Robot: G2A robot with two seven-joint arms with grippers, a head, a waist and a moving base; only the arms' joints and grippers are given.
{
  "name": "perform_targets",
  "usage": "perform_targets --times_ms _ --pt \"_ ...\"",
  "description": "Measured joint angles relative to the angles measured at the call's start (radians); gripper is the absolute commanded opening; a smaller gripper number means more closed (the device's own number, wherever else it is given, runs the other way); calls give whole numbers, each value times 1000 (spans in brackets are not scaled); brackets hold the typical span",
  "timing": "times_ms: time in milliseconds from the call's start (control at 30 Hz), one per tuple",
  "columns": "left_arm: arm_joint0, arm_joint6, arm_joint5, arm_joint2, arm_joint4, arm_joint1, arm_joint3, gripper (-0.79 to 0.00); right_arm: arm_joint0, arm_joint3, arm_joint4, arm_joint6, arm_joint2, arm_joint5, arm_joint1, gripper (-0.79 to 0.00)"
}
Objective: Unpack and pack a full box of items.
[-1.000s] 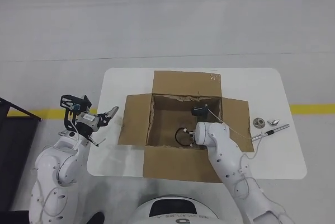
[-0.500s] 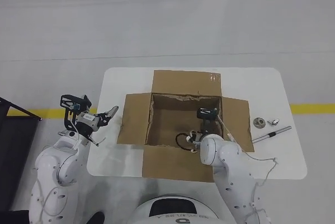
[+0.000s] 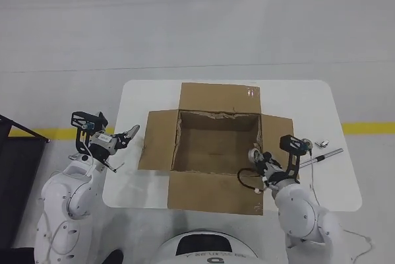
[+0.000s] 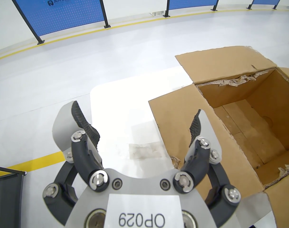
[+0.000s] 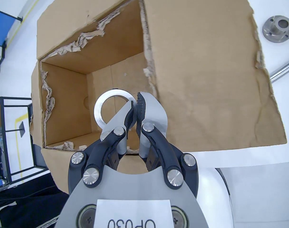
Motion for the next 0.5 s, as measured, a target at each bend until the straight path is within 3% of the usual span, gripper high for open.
perform_targets --times_ms 167,300,500 --pt "0 0 0 0 0 0 0 0 -189 0 274 -217 185 -182 1 -785" --pt "0 0 0 0 0 0 0 0 -264 0 417 -216 283 -292 4 -785" --pt "0 0 0 0 0 0 0 0 -263 0 415 -214 283 -290 4 -785"
